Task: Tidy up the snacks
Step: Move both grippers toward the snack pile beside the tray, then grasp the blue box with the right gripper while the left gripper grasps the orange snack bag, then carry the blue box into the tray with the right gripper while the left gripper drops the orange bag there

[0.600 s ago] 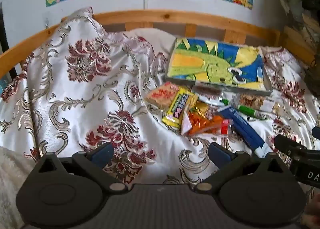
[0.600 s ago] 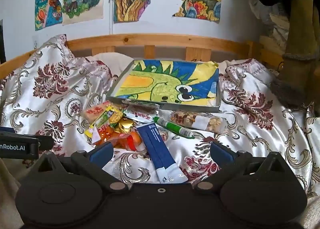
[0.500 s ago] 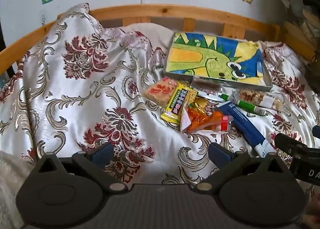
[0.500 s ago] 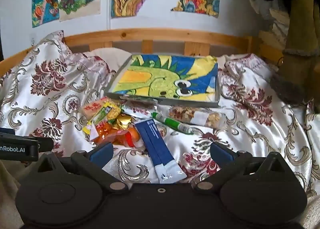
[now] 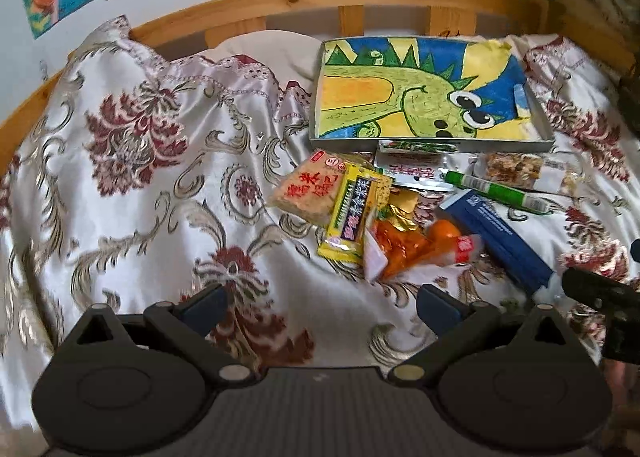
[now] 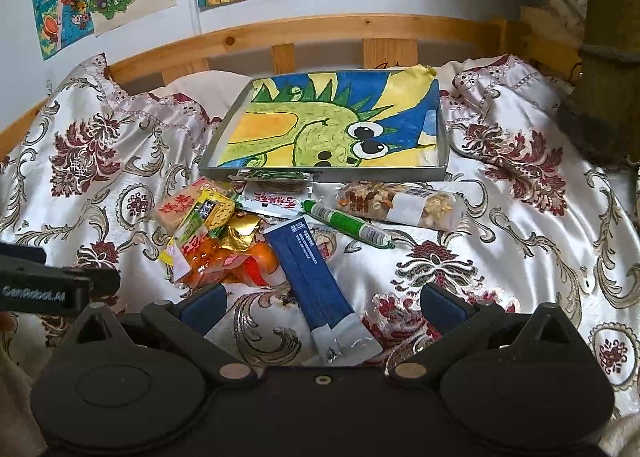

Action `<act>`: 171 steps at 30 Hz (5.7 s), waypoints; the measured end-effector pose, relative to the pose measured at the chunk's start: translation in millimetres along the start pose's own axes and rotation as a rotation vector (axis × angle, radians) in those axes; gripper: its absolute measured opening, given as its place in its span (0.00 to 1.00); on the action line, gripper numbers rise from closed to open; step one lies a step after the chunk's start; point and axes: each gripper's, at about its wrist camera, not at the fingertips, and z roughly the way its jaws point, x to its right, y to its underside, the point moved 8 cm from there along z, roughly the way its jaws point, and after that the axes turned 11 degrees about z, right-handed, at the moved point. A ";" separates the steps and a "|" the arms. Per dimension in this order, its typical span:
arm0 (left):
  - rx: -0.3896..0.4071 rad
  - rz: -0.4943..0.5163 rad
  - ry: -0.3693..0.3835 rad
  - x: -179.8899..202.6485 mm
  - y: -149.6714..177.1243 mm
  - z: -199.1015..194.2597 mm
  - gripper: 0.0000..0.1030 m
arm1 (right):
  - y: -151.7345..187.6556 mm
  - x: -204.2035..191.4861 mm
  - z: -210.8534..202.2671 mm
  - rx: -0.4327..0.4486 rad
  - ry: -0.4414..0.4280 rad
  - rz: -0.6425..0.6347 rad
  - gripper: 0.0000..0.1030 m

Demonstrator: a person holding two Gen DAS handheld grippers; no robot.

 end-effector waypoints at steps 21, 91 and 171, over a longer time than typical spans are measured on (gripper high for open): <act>-0.093 0.045 0.211 -4.8 -28.0 71.0 1.00 | -18.2 -20.1 63.6 -0.083 -0.038 -0.291 0.99; 0.070 0.186 0.294 56.2 -52.3 78.7 0.61 | -39.5 -16.6 105.4 -0.181 -0.221 -0.346 0.33; 0.332 -0.151 -0.025 2.4 -189.1 123.2 0.99 | -203.3 30.6 157.3 0.342 -0.030 -0.022 0.93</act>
